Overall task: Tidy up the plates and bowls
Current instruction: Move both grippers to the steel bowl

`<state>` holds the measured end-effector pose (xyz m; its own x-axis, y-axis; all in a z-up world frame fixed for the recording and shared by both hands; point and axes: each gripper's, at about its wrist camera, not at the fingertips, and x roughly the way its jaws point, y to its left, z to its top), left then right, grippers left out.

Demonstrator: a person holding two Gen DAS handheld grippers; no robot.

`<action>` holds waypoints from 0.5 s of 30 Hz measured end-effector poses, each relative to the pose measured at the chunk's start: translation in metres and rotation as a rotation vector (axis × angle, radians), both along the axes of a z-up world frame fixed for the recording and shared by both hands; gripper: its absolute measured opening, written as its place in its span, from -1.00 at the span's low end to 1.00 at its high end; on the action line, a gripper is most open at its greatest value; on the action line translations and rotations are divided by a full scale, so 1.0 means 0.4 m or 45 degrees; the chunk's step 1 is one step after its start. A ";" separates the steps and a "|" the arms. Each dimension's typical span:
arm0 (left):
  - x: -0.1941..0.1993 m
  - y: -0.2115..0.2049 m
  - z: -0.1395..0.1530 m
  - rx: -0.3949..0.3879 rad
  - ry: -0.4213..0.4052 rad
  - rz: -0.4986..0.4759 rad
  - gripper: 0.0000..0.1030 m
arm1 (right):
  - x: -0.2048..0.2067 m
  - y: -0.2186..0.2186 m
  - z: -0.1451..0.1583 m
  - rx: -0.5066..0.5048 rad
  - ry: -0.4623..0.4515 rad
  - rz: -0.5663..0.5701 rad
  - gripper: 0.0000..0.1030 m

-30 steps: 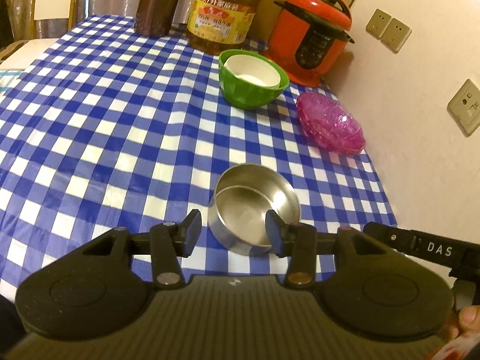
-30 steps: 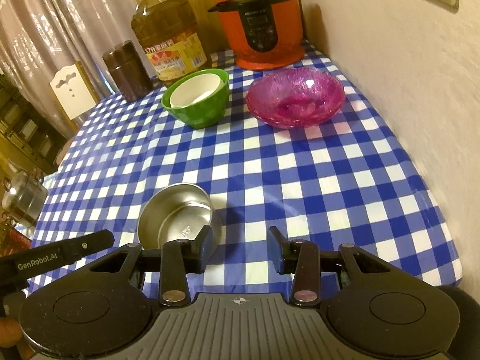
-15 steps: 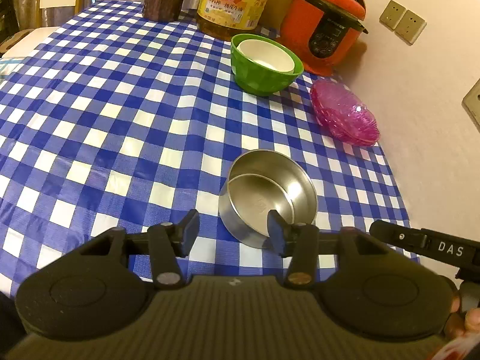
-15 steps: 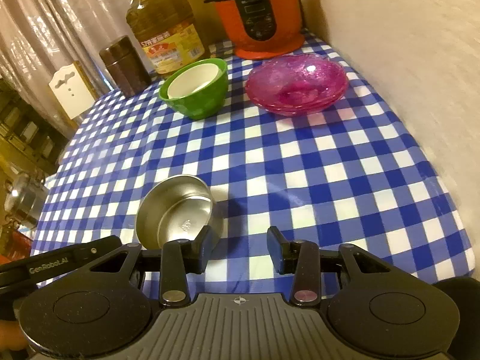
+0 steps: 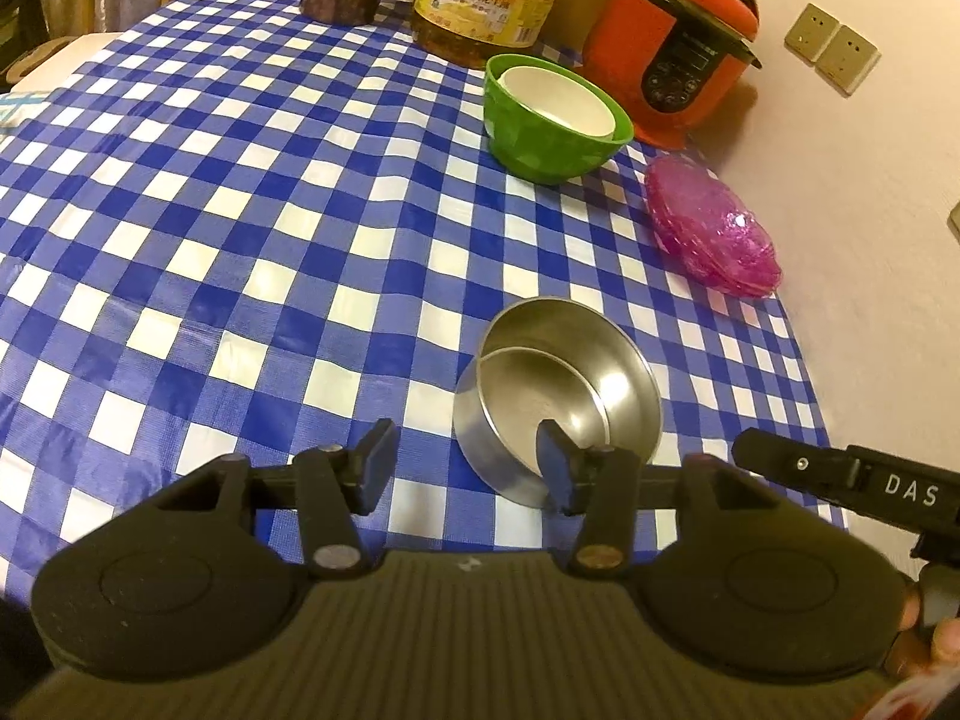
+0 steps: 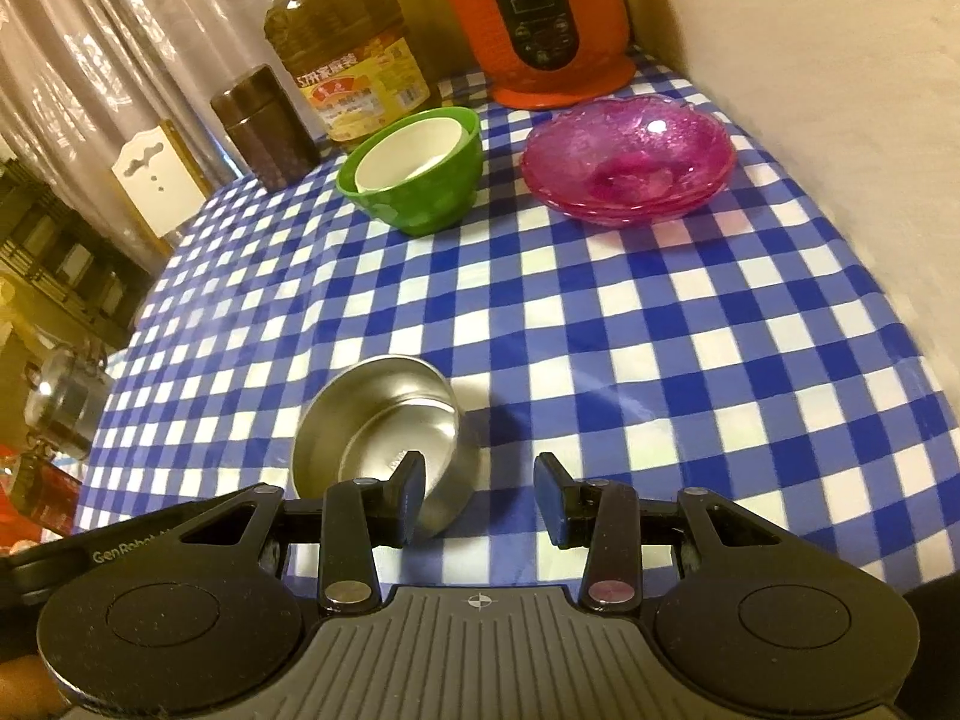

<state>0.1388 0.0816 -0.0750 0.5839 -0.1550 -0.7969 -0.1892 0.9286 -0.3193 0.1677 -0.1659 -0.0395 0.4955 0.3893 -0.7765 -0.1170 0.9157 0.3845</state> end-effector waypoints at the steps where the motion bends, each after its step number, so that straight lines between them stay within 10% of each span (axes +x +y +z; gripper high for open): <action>1: 0.003 0.001 -0.003 -0.003 0.001 0.002 -0.09 | 0.003 0.002 -0.003 0.007 0.000 -0.001 -0.21; 15: 0.056 0.001 -0.052 -0.045 0.007 0.007 -0.16 | 0.056 0.038 -0.070 0.010 0.036 0.024 -0.22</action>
